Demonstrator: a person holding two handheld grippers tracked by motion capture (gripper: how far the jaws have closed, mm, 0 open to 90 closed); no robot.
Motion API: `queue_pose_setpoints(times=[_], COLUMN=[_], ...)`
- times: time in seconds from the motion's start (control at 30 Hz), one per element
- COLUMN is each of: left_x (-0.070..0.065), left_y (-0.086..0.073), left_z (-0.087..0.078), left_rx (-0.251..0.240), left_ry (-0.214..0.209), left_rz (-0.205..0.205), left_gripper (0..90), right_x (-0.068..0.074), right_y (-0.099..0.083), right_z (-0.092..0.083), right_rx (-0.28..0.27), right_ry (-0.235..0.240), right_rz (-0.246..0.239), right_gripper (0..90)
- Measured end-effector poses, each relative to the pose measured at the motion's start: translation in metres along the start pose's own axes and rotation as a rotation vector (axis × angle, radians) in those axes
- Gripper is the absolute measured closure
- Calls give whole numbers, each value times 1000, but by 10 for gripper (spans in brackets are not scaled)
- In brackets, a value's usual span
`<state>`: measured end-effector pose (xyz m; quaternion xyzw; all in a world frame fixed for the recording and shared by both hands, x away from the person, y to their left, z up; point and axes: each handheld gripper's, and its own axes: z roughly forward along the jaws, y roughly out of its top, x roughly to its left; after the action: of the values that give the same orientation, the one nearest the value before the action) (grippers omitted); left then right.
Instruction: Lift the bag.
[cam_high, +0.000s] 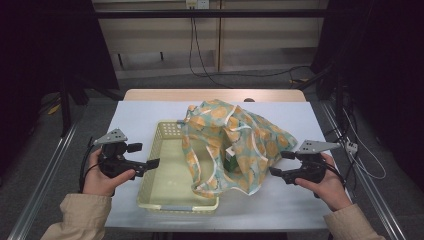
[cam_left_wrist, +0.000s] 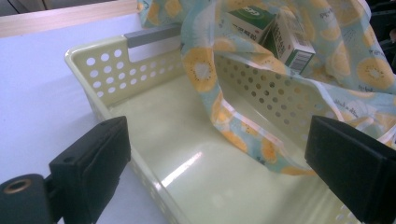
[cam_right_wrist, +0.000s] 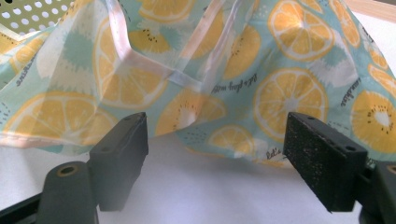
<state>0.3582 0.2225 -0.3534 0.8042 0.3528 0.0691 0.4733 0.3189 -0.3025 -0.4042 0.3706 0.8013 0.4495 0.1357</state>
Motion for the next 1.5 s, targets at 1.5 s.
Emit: queue_pose_setpoints(times=[1.5], left_x=[3], left_y=[-51], left_z=[-8], left_rx=[-34], left_ry=[4], left_rz=[-48], left_gripper=[67], right_x=[1], right_y=[-38], right_z=[-5], right_rx=[2], right_ry=[-15], right_rz=[50], right_gripper=[220])
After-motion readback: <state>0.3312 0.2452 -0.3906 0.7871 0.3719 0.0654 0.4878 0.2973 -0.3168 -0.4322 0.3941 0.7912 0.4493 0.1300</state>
